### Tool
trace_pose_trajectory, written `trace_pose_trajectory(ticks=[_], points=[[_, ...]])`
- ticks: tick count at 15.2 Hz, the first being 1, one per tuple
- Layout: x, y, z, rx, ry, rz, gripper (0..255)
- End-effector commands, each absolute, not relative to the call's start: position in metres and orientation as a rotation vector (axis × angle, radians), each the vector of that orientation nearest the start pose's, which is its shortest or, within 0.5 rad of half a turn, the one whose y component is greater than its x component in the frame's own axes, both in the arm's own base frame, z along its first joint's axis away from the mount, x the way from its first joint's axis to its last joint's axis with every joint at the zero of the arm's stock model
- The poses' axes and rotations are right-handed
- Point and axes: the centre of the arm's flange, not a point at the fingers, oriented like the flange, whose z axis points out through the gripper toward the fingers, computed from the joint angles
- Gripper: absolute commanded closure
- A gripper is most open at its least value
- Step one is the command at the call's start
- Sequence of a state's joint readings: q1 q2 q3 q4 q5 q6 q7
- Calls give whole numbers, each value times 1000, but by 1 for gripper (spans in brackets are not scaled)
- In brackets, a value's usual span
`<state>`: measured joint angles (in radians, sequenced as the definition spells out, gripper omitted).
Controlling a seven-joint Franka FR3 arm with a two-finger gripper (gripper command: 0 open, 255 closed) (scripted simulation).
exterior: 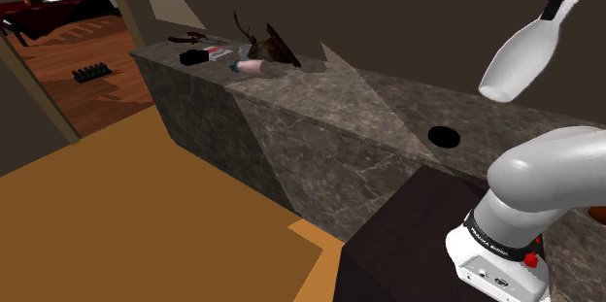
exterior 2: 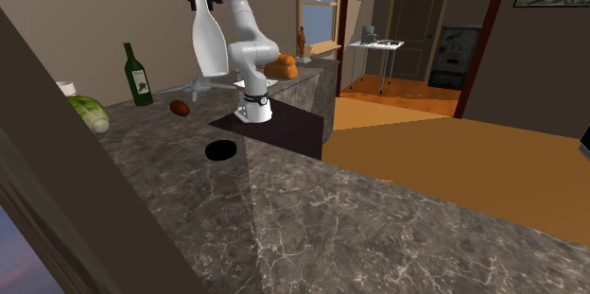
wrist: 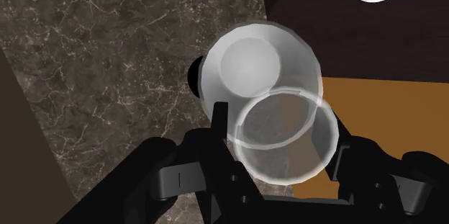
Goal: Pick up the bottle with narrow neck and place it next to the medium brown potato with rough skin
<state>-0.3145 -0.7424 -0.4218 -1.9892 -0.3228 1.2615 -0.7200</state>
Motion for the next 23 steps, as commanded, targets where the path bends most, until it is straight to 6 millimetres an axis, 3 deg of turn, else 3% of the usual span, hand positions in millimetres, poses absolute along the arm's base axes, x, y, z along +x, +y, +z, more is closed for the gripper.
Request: trace_pose_trajectory(ticks=[1,19,23], points=[[122,-285,690,-3135,3,82,255],[-108,-251,750,-3135,3,82,255],[-108,-251,728,-3135,3,82,255]])
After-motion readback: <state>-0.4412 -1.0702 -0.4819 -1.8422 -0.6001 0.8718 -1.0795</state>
